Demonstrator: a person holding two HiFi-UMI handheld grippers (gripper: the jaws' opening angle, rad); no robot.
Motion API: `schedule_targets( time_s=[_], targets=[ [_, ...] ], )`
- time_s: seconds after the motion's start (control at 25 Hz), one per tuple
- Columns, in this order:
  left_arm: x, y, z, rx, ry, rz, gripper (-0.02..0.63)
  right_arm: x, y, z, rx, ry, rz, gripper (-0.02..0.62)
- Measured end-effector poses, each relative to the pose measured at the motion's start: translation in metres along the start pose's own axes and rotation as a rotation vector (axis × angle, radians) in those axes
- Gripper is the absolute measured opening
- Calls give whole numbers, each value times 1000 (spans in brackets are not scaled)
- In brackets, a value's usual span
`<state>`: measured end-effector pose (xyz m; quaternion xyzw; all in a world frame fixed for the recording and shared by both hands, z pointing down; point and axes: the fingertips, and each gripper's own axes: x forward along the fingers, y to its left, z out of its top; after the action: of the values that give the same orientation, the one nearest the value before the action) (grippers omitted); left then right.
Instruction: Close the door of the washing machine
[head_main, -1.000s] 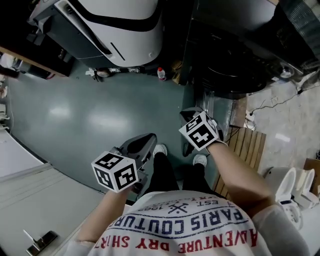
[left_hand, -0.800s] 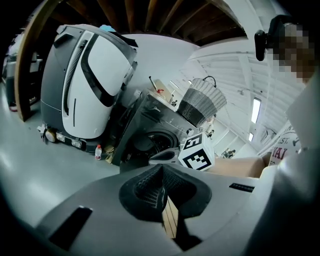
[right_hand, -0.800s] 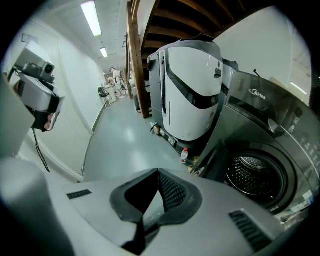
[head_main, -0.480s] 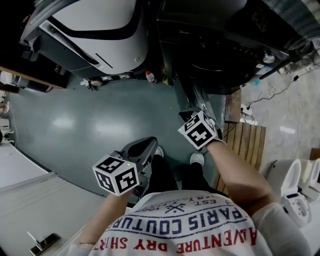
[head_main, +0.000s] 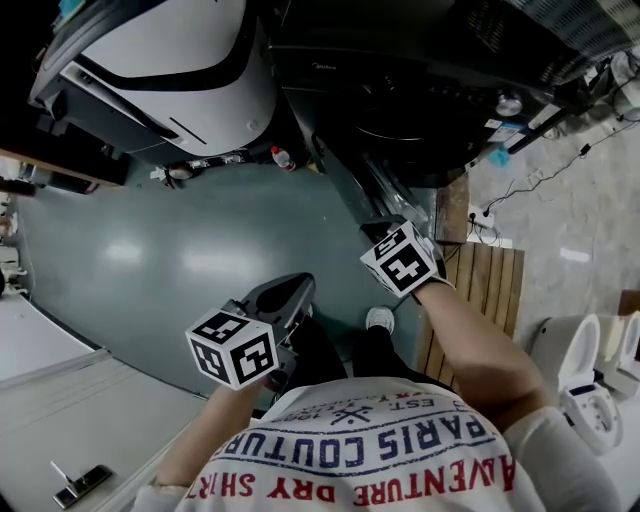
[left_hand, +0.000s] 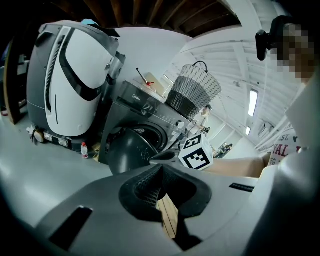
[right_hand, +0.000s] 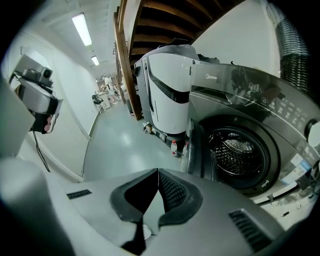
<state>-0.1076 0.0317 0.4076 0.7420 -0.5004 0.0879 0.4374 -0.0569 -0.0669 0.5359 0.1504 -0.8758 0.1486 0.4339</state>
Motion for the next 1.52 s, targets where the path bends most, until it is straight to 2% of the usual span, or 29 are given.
schedule_targets(
  time_s=[0.28, 0.68, 1.16, 1.52],
  targets=[
    [41, -32, 8, 1, -12, 4, 25, -20, -43, -35, 37, 3, 7, 21],
    [82, -71, 31, 40, -22, 0, 25, -43, -97, -80, 102, 22, -34, 21],
    [133, -76, 44, 66, 61, -40, 25, -57, -134, -81, 134, 3, -28, 21],
    [176, -78, 66, 75, 112, -99, 25, -61, -190, -95, 274, -1, -132, 21]
  ],
)
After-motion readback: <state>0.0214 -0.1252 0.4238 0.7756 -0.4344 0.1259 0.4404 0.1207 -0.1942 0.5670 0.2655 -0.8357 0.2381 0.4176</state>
